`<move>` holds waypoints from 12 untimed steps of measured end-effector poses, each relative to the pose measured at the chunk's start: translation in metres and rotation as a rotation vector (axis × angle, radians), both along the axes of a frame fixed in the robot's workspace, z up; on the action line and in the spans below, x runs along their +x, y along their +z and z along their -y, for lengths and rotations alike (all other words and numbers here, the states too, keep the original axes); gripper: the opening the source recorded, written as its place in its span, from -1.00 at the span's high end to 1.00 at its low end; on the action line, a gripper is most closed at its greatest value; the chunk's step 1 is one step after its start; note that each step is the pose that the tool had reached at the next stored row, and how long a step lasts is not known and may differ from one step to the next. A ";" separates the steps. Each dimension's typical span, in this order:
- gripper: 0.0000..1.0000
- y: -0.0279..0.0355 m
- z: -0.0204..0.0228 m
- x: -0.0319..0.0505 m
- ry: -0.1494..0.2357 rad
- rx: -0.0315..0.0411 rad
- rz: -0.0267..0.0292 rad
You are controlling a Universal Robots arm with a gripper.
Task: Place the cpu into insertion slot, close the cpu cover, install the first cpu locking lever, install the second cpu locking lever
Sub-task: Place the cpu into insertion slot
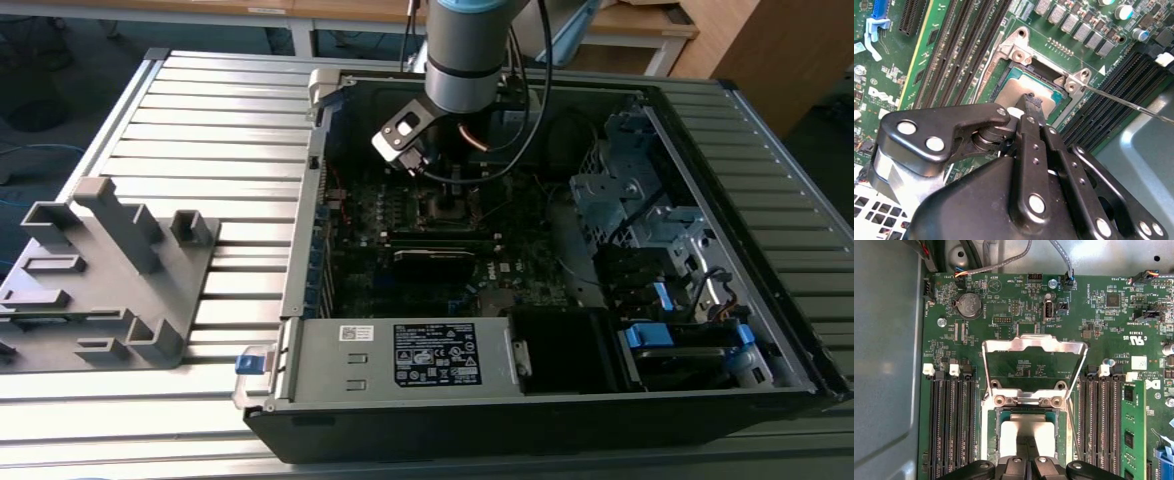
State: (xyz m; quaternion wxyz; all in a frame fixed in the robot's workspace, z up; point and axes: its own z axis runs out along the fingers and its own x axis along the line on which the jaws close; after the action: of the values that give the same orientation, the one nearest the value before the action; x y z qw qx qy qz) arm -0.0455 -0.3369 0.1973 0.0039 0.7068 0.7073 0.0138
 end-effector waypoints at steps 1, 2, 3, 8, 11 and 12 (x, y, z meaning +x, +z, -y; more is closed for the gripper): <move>0.79 -0.0001 0.0000 0.0000 0.000 0.0003 0.0002; 0.79 -0.0002 0.0000 0.0000 0.000 0.0006 0.0003; 0.79 -0.0002 0.0000 0.0000 0.000 0.0006 0.0003; 0.79 0.0019 -0.0004 0.0002 0.000 0.0034 0.0020; 0.79 0.0099 -0.0002 0.0001 0.000 0.0011 0.0007; 0.79 0.0124 -0.0003 0.0001 0.000 0.0014 0.0008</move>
State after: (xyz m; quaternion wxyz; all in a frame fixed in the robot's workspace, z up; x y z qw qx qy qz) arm -0.0454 -0.3366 0.2097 0.0036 0.7068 0.7072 0.0146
